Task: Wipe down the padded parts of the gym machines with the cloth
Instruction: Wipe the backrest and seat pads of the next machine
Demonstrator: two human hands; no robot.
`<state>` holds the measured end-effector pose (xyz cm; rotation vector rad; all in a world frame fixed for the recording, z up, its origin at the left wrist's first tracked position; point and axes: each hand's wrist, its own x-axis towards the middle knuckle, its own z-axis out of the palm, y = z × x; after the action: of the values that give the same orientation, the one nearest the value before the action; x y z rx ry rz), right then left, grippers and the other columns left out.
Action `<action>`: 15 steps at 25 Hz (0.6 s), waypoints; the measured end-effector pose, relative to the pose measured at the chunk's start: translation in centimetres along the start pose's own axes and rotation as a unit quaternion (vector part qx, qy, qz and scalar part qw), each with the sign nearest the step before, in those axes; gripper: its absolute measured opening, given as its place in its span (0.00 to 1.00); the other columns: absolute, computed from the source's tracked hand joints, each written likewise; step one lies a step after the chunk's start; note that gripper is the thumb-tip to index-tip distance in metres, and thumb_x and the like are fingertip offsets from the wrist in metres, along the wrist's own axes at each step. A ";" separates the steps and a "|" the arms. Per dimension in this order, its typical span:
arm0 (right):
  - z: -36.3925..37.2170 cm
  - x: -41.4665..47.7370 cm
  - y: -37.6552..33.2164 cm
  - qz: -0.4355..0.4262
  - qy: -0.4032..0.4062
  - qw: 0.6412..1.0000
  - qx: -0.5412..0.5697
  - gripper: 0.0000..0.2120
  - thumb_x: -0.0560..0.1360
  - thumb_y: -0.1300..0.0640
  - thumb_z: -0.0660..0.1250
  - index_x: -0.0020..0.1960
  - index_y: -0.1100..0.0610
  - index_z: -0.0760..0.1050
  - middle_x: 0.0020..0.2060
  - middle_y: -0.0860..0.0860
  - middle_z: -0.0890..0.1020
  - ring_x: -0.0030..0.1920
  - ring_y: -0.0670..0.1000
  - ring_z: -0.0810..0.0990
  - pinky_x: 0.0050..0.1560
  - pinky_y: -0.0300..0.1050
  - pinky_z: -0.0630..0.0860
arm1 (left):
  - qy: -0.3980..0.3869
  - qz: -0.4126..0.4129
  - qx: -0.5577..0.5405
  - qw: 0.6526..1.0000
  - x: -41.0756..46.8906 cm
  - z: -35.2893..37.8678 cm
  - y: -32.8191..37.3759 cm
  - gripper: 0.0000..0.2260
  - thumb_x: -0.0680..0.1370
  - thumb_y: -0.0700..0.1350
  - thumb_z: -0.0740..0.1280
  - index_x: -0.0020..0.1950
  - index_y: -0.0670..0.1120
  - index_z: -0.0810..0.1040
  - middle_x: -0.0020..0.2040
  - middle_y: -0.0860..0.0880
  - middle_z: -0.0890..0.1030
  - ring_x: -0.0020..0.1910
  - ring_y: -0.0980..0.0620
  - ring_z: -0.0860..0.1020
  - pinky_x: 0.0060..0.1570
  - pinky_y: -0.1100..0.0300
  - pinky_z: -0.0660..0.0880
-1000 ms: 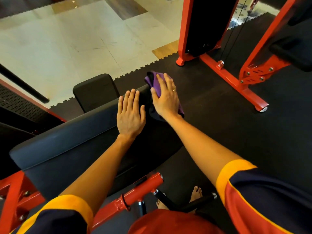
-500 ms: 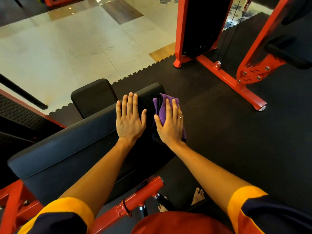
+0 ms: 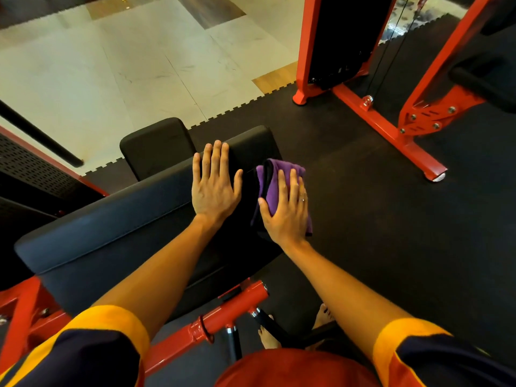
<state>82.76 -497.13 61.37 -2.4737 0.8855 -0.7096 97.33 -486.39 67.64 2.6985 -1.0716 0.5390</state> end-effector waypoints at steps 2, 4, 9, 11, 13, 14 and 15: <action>-0.4 0.2 0.4 0.015 -0.024 0.999 0.016 0.36 0.82 0.36 0.57 0.84 0.51 0.51 0.82 0.55 0.59 0.79 0.58 0.62 0.74 0.59 0.69 | -0.005 0.011 0.008 1.000 -0.1 0.1 0.0 0.31 0.85 0.59 0.52 0.83 0.42 0.54 0.83 0.43 0.56 0.82 0.45 0.51 0.81 0.44 0.46; -2.1 2.7 0.2 0.084 -0.078 0.991 0.068 0.35 0.82 0.36 0.57 0.83 0.50 0.53 0.79 0.54 0.64 0.75 0.58 0.69 0.68 0.58 0.73 | -0.008 0.022 0.013 1.000 0.0 0.0 -0.1 0.32 0.85 0.59 0.51 0.83 0.41 0.53 0.83 0.42 0.55 0.82 0.45 0.51 0.81 0.43 0.44; -4.1 4.9 0.8 0.207 -0.163 0.952 0.154 0.35 0.82 0.34 0.56 0.81 0.53 0.58 0.76 0.55 0.69 0.74 0.60 0.70 0.69 0.57 0.69 | 0.001 0.118 -0.003 0.993 -1.2 0.0 1.2 0.29 0.84 0.51 0.58 0.82 0.40 0.57 0.82 0.41 0.58 0.82 0.44 0.53 0.81 0.42 0.46; -2.4 1.3 0.5 0.154 -0.059 0.981 0.106 0.37 0.81 0.34 0.58 0.82 0.55 0.58 0.78 0.56 0.67 0.76 0.57 0.68 0.72 0.57 0.70 | -0.010 0.179 -0.013 0.984 -2.0 0.6 2.8 0.27 0.84 0.50 0.56 0.81 0.40 0.61 0.81 0.40 0.61 0.81 0.43 0.56 0.81 0.43 0.47; -0.4 -2.9 0.6 0.103 0.001 0.994 0.047 0.39 0.81 0.35 0.58 0.83 0.57 0.55 0.80 0.57 0.62 0.80 0.57 0.61 0.78 0.56 0.63 | -0.032 0.195 -0.021 0.980 -2.1 1.2 4.1 0.27 0.84 0.53 0.53 0.80 0.40 0.62 0.80 0.40 0.61 0.81 0.42 0.57 0.81 0.44 0.48; 0.3 -4.3 0.9 0.102 0.011 0.994 0.046 0.39 0.80 0.35 0.59 0.83 0.56 0.54 0.81 0.57 0.61 0.81 0.58 0.59 0.79 0.55 0.60 | -0.042 0.199 -0.022 0.979 -2.0 1.5 4.6 0.28 0.84 0.54 0.52 0.80 0.41 0.61 0.81 0.40 0.60 0.81 0.42 0.55 0.81 0.44 0.49; 0.7 -5.1 1.3 0.121 0.012 0.991 0.062 0.39 0.80 0.35 0.60 0.83 0.55 0.55 0.81 0.57 0.62 0.81 0.57 0.59 0.79 0.54 0.60 | -0.047 0.209 -0.020 0.977 -1.9 1.8 4.9 0.28 0.84 0.53 0.53 0.81 0.41 0.60 0.81 0.40 0.58 0.82 0.42 0.54 0.81 0.44 0.49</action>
<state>79.17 -494.50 58.50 -2.2055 1.0937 -0.6879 93.18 -489.28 65.41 2.4882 -1.6730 0.4474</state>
